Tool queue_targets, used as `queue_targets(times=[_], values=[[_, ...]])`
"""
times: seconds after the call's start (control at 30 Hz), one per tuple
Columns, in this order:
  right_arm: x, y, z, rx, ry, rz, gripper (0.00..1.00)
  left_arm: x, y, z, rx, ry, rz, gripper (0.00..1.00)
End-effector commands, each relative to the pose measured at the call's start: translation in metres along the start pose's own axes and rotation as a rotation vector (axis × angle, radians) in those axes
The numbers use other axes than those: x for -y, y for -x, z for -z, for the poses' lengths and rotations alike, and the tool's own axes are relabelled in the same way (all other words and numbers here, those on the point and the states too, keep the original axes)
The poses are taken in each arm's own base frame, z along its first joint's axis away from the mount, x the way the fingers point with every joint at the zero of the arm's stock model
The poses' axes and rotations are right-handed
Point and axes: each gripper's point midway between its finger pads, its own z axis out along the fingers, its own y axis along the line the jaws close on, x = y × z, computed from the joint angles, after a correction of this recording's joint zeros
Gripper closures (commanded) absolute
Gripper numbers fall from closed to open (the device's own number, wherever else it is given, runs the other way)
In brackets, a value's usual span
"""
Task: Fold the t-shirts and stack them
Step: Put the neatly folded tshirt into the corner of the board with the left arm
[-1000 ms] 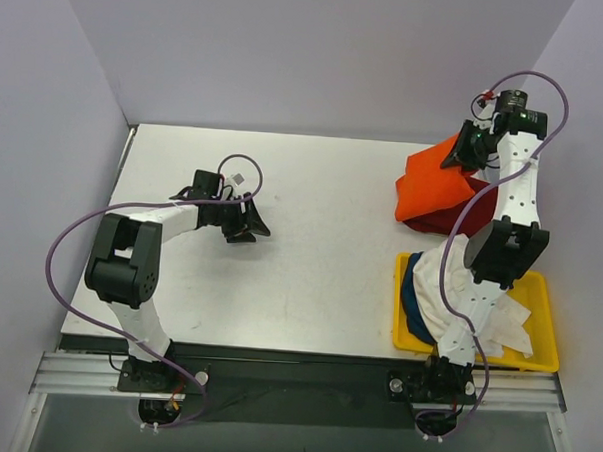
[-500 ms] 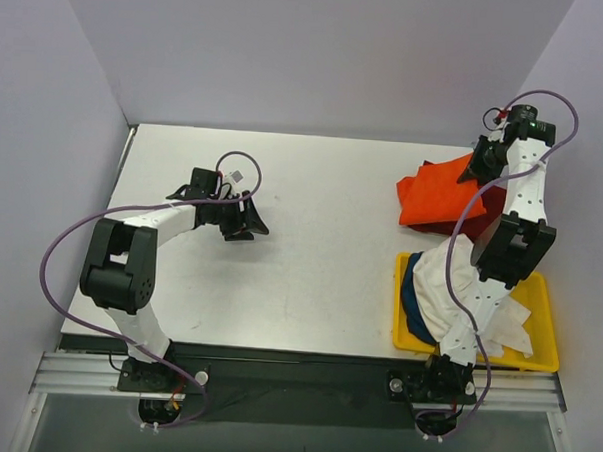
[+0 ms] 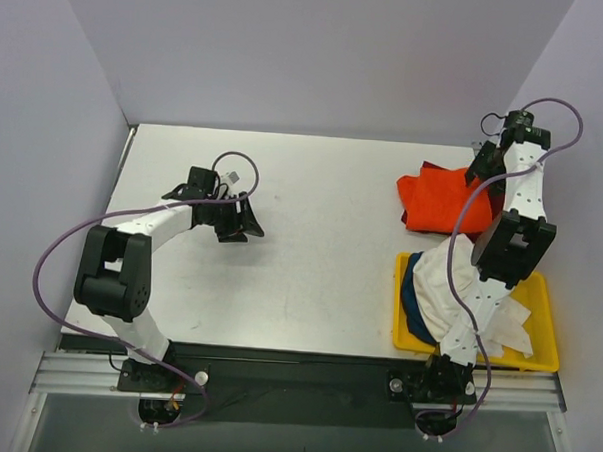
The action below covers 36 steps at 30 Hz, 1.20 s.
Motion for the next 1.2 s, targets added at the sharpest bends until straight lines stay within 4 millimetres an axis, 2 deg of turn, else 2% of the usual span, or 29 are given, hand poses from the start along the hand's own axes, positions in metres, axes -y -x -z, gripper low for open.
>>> queue_targets(times=[0.0,0.03,0.07,0.1,0.13,0.17,0.2,0.23,0.27,0.33,0.37,0.43,0.47,0.53,0.57,0.6,0.63,0.67,0.7,0.73,0.77,0.8,0.83,0.87,0.93,1.0,1.03,1.17], values=[[0.032,0.009,0.018,0.093,-0.185,-0.072,0.45,0.018,0.03,0.031,0.131,0.026,-0.082,0.3],[0.033,0.004,0.014,0.095,-0.203,-0.074,0.4,0.023,0.034,0.038,0.156,0.029,-0.095,0.3],[0.035,0.006,0.024,0.126,-0.213,-0.08,0.34,0.023,0.034,0.042,0.166,0.04,-0.097,0.3],[0.042,0.005,0.028,0.147,-0.256,-0.094,0.25,0.021,0.037,0.047,0.188,0.061,-0.105,0.28],[0.041,-0.001,0.025,0.15,-0.27,-0.088,0.22,0.025,0.039,0.054,0.207,0.067,-0.114,0.27],[0.042,0.001,0.039,0.189,-0.28,-0.093,0.17,0.025,0.04,0.058,0.221,0.077,-0.121,0.27],[0.043,-0.001,0.042,0.206,-0.29,-0.093,0.13,0.022,0.042,0.062,0.24,0.102,-0.119,0.26],[0.045,-0.007,0.039,0.215,-0.309,-0.091,0.11,0.026,0.045,0.07,0.265,0.105,-0.131,0.26],[0.039,-0.008,0.054,0.254,-0.293,-0.088,0.1,0.025,0.045,0.073,0.276,0.117,-0.133,0.25],[0.033,-0.009,0.062,0.3,-0.269,-0.089,0.07,0.025,0.049,0.085,0.32,0.144,-0.141,0.22],[0.028,-0.021,0.067,0.303,-0.255,-0.072,0.07,0.025,0.049,0.088,0.331,0.151,-0.144,0.21],[0.017,-0.027,0.074,0.334,-0.223,-0.055,0.07,0.027,0.051,0.1,0.379,0.165,-0.156,0.17],[0.014,-0.038,0.08,0.34,-0.203,-0.038,0.07,0.028,0.052,0.104,0.396,0.168,-0.165,0.16],[-0.004,-0.05,0.086,0.364,-0.154,-0.004,0.07,0.029,0.053,0.115,0.437,0.18,-0.176,0.13],[-0.011,-0.053,0.1,0.396,-0.114,0.002,0.07,0.028,0.052,0.117,0.445,0.185,-0.179,0.09],[-0.022,-0.074,0.094,0.37,-0.091,0.042,0.04,0.028,0.053,0.121,0.46,0.194,-0.179,0.06],[-0.03,-0.077,0.099,0.396,-0.056,0.053,0.03,0.027,0.05,0.125,0.473,0.196,-0.181,0.03],[-0.039,-0.084,0.111,0.422,-0.005,0.063,0.02,0.028,0.05,0.128,0.489,0.196,-0.184,0.03],[-0.038,-0.098,0.105,0.403,0.004,0.068,0.01,0.027,0.05,0.13,0.497,0.197,-0.187,0.03],[-0.056,-0.111,0.109,0.41,0.053,0.106,0.01,0.028,0.047,0.134,0.513,0.192,-0.193,0.03],[-0.062,-0.117,0.12,0.435,0.097,0.106,0.0,0.029,0.047,0.135,0.524,0.187,-0.195,0.03],[-0.073,-0.127,0.122,0.428,0.151,0.123,0.0,0.029,0.047,0.138,0.536,0.19,-0.198,0.03],[-0.085,-0.147,0.116,0.407,0.194,0.163,0.0,0.032,0.047,0.143,0.554,0.186,-0.201,0.03],[-0.091,-0.154,0.124,0.422,0.237,0.173,0.0,0.029,0.045,0.143,0.556,0.193,-0.192,0.03],[-0.105,-0.183,0.121,0.392,0.294,0.217,0.0,0.024,0.043,0.148,0.576,0.22,-0.181,0.03],[-0.111,-0.2,0.125,0.39,0.338,0.235,0.0,0.02,0.043,0.151,0.592,0.243,-0.175,0.03],[-0.116,-0.215,0.121,0.373,0.357,0.256,0.0,0.019,0.041,0.154,0.598,0.245,-0.177,0.03],[-0.124,-0.232,0.129,0.394,0.412,0.277,0.0,0.013,0.04,0.16,0.626,0.274,-0.171,0.03]])
